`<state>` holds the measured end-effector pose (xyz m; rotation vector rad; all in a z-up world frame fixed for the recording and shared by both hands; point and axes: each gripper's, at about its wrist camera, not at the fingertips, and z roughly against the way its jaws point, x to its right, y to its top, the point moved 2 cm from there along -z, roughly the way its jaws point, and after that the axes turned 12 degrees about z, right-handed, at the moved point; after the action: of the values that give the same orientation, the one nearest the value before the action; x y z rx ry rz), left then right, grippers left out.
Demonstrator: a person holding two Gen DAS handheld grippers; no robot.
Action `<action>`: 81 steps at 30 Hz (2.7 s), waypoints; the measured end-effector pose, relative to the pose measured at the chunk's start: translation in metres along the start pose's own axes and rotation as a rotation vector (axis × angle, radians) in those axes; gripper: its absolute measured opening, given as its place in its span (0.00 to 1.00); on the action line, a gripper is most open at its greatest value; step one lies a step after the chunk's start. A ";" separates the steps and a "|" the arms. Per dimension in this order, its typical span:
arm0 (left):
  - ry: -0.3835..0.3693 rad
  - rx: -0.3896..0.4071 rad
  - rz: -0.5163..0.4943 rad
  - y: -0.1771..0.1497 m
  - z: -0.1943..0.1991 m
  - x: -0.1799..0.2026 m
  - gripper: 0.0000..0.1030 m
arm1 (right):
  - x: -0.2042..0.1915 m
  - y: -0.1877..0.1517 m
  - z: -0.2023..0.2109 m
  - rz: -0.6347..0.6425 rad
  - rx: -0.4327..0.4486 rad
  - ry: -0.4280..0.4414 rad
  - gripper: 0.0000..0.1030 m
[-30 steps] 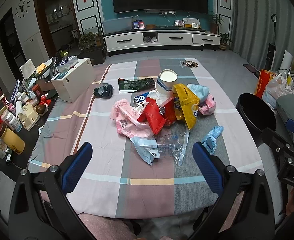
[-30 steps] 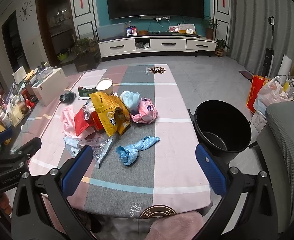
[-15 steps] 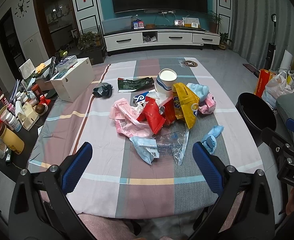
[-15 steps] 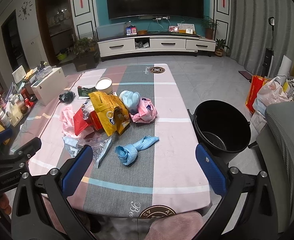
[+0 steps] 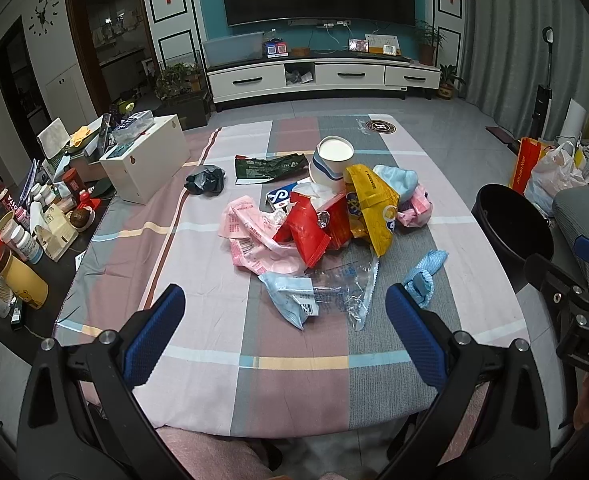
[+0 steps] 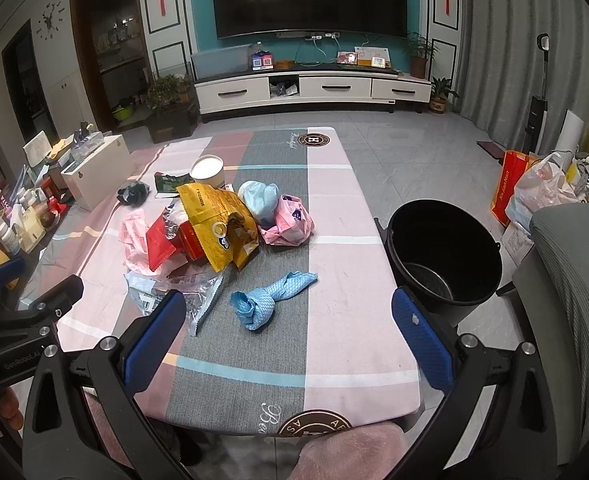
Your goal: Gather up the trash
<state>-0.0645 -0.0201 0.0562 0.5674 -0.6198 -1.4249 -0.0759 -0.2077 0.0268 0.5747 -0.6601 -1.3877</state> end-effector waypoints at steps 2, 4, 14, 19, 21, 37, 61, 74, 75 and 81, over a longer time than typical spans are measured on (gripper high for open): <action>-0.003 -0.003 0.001 -0.001 -0.001 0.000 0.97 | 0.000 0.000 -0.001 -0.001 -0.002 -0.001 0.97; -0.012 -0.007 0.009 -0.002 -0.003 -0.002 0.97 | 0.002 -0.002 -0.003 -0.011 -0.008 0.003 0.97; -0.084 -0.067 0.184 -0.013 -0.044 -0.052 0.97 | 0.026 -0.030 -0.039 -0.085 0.006 0.157 0.97; -0.130 -0.166 0.219 -0.041 -0.081 -0.069 0.97 | 0.011 -0.054 -0.087 -0.051 -0.110 0.261 0.97; -0.154 -0.191 0.253 -0.050 -0.092 -0.075 0.97 | 0.006 -0.061 -0.102 -0.076 -0.135 0.304 0.97; -0.301 -0.219 0.273 -0.019 -0.161 -0.045 0.97 | 0.000 -0.051 -0.154 -0.115 -0.121 0.301 0.92; -0.272 -0.257 0.243 -0.044 -0.166 -0.027 0.13 | -0.013 -0.055 -0.141 0.025 -0.072 0.241 0.26; -0.415 -0.097 -0.018 0.001 -0.101 0.089 0.13 | 0.092 -0.062 -0.079 -0.170 0.063 0.129 0.26; -0.423 -0.075 -0.050 0.006 -0.099 0.107 0.13 | 0.106 -0.064 -0.075 -0.196 0.078 0.109 0.26; -0.448 -0.029 -0.188 0.027 -0.106 0.208 0.14 | 0.171 -0.080 -0.067 -0.325 0.127 0.029 0.26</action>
<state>0.0376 -0.2263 0.0095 0.2859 -0.9155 -1.7542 -0.0726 -0.3874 -0.0623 0.8296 -0.6547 -1.6433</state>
